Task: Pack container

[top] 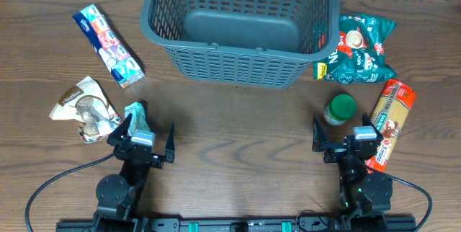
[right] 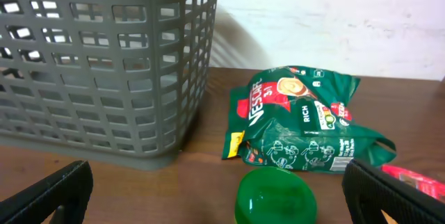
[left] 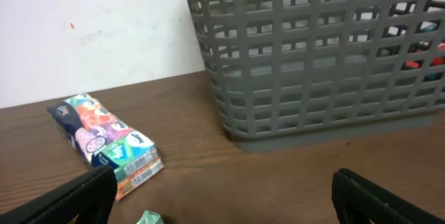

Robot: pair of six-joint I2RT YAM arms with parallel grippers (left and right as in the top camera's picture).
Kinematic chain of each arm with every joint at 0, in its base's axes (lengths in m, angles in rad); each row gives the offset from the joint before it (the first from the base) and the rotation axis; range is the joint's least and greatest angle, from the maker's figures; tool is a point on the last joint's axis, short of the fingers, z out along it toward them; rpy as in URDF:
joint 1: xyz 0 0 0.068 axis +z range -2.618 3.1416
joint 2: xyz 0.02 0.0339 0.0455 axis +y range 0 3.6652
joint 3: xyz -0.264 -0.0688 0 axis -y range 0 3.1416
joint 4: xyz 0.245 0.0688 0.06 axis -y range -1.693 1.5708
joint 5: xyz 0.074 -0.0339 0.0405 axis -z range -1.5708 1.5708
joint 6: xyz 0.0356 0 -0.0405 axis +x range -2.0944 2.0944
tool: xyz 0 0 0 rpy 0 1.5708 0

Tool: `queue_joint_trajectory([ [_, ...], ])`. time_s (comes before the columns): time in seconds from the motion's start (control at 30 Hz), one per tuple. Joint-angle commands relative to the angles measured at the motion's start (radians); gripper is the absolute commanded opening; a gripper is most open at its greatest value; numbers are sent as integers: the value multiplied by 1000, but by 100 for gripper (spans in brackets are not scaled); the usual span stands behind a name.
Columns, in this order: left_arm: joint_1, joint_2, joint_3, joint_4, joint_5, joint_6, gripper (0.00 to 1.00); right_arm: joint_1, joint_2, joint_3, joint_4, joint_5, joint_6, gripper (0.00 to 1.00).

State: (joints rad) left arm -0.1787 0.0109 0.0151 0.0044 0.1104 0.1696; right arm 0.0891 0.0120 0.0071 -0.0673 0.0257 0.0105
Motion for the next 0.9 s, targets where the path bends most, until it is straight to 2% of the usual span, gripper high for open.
queue_joint_trajectory([
  [0.0,-2,-7,-10,17,10,-98,98,-10,-6,2,-1,-29,183,99],
  [0.1,-2,-5,-9,-11,10,-164,99,-10,-5,26,0,-33,320,99],
  [0.27,-2,24,11,-25,9,-167,99,-12,32,145,-37,-21,278,99],
  [0.4,-2,73,41,-25,9,-167,99,-29,151,326,-181,11,223,99],
  [0.53,-2,148,72,-26,9,-168,99,-58,348,552,-361,3,190,99],
  [0.7,-2,269,151,-30,9,-168,99,-98,701,959,-694,-7,132,99],
  [0.87,0,379,271,-148,-2,-168,99,-129,998,1373,-970,-97,70,99],
])
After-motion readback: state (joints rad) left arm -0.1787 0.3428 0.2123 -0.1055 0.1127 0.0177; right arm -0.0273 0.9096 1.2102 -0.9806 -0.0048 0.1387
